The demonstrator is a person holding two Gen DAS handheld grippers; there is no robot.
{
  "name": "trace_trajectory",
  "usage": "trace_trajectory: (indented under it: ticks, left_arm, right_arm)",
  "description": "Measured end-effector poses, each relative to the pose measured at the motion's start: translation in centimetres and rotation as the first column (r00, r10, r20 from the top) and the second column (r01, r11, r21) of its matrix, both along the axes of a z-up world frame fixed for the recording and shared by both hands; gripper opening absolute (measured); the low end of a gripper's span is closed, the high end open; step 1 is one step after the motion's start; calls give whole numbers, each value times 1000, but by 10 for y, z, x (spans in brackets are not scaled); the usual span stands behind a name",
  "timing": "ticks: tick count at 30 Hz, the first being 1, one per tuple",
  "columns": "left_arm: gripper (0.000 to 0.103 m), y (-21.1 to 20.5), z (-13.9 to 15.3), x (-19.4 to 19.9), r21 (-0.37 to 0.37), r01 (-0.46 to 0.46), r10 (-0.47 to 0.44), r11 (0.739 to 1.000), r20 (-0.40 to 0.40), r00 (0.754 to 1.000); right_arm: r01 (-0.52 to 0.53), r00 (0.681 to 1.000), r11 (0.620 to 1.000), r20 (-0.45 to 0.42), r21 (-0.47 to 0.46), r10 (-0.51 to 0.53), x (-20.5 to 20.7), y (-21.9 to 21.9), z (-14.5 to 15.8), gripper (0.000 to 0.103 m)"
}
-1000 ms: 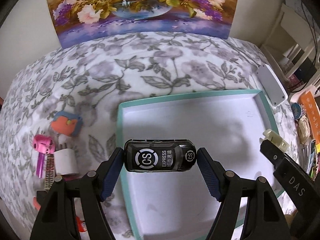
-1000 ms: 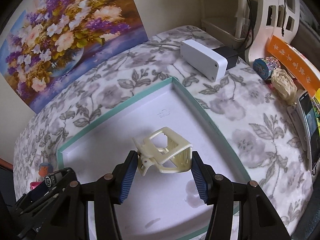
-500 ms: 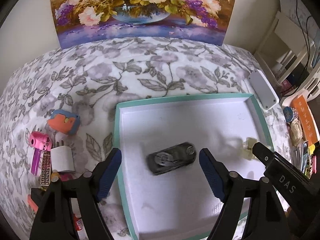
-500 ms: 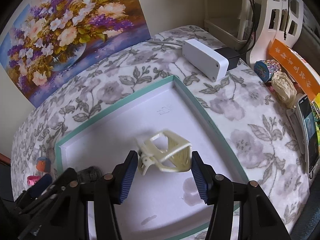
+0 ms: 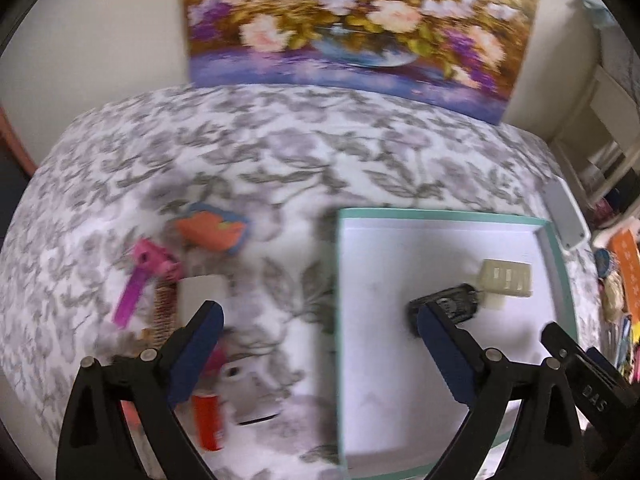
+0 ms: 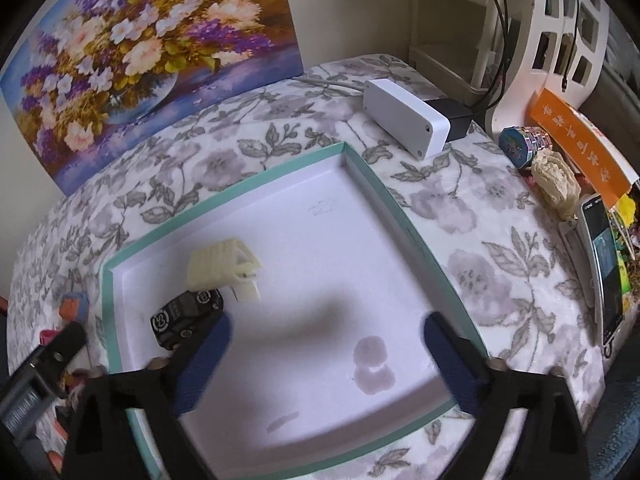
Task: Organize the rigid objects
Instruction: 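Carry the black car and cream clip into the tray and release both, then move both grippers back over the pile of items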
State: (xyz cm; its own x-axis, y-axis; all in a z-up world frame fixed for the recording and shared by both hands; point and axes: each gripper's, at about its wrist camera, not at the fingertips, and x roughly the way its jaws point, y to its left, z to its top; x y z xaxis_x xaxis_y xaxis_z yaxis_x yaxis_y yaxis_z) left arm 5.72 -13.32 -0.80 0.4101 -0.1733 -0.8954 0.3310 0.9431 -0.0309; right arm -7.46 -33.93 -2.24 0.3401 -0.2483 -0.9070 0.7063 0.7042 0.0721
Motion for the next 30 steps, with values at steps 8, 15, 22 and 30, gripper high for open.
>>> trace_trajectory:
  ticks: [8,15,22,30]
  left_arm:
    - [98,60,-2,-1,73,-156,160,985,-46,986]
    - [98,112,14,-7,65,-239,241,969,-25,970]
    - [98,153,33,-10,21,-282,282,959,18,959]
    - [98,199,32,-5,-25,-368,368,929,-9,930]
  right_arm:
    - [-44,999,999,-23,0,44,-2,20,-4,103]
    - [-33,999,999,5,-21,33,-8,39,14,103]
    - [-95,992,994,82,-58,100,-5,80,45,103]
    - [-271,953,962,139,-12,270,22,148,54,103]
